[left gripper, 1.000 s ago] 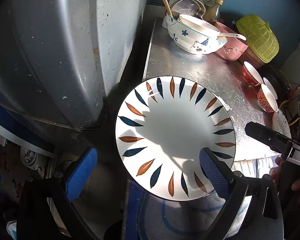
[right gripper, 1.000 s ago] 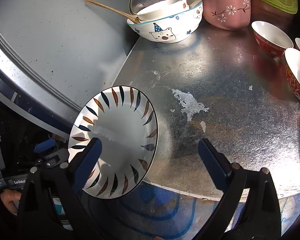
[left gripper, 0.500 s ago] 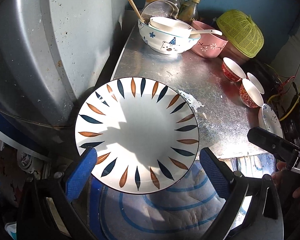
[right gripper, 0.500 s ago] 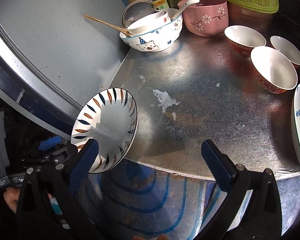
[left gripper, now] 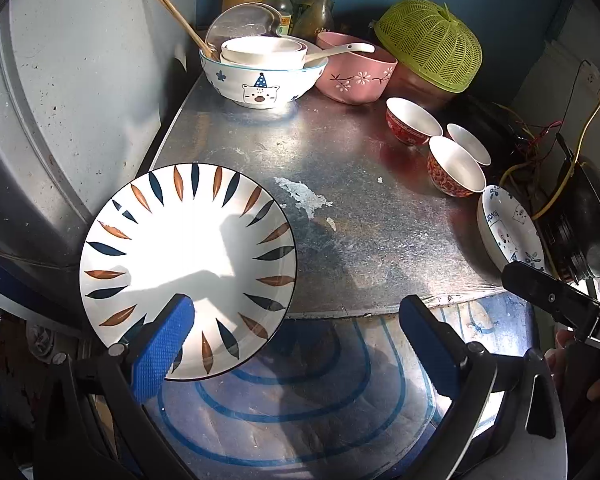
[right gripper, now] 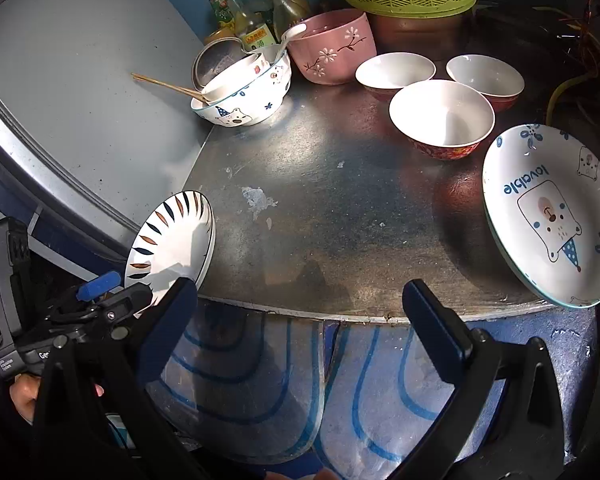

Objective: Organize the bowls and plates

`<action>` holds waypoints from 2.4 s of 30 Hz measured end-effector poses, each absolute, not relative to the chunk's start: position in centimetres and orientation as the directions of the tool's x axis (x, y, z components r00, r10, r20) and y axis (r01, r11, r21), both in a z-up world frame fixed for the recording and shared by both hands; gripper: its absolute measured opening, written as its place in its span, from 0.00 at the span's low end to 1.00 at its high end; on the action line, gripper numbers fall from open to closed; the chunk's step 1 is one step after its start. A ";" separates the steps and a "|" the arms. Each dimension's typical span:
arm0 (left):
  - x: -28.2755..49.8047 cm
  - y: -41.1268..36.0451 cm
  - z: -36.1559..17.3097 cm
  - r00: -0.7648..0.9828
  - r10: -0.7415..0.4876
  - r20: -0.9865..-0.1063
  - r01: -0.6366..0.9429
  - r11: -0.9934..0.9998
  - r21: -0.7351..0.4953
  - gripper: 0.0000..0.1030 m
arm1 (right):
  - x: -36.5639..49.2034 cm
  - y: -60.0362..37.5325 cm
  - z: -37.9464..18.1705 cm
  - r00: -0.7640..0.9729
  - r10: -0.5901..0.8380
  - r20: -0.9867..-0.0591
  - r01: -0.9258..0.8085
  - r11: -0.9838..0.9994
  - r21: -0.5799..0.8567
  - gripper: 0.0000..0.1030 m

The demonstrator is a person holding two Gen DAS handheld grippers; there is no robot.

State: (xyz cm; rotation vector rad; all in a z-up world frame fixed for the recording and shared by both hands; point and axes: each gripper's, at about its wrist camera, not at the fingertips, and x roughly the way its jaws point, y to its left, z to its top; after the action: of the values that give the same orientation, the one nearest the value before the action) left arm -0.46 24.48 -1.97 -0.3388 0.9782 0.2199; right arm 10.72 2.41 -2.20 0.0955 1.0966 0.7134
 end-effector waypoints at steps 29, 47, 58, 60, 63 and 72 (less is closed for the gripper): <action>3.7 12.9 -1.0 0.536 -0.044 -0.843 -0.140 0.980 -0.140 1.00 | 10.3 -12.5 -2.1 0.402 0.488 -0.775 -0.256 0.872 0.417 1.00; 7.7 2.4 -1.8 0.473 -0.187 -0.861 0.100 0.982 -0.159 1.00 | 8.3 -24.5 -2.1 0.517 0.365 -0.774 -0.007 0.906 0.423 1.00; 10.1 -6.4 -2.4 0.388 -0.325 -0.862 0.273 0.934 -0.229 1.00 | 6.4 -33.7 -1.9 0.601 0.248 -0.760 0.157 0.895 0.417 1.00; 10.6 -7.8 -2.6 0.375 -0.340 -0.862 0.291 0.926 -0.238 1.00 | 6.3 -35.3 -1.8 0.618 0.230 -0.752 0.172 0.894 0.414 1.00; 11.3 -9.3 -2.9 0.354 -0.367 -0.860 0.297 0.916 -0.269 1.00 | 6.4 -37.2 -1.9 0.636 0.222 -0.739 0.190 0.883 0.428 1.00; 13.2 -13.0 -3.7 0.327 -0.415 -0.849 0.302 0.897 -0.322 0.99 | 7.5 -41.3 -3.3 0.655 0.271 -0.706 0.186 0.847 0.498 0.97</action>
State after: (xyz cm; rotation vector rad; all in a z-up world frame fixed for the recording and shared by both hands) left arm 13.19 -13.05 -3.67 -0.1125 1.1461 -0.4707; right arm 7.54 -41.29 -3.31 0.5768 0.8684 0.0511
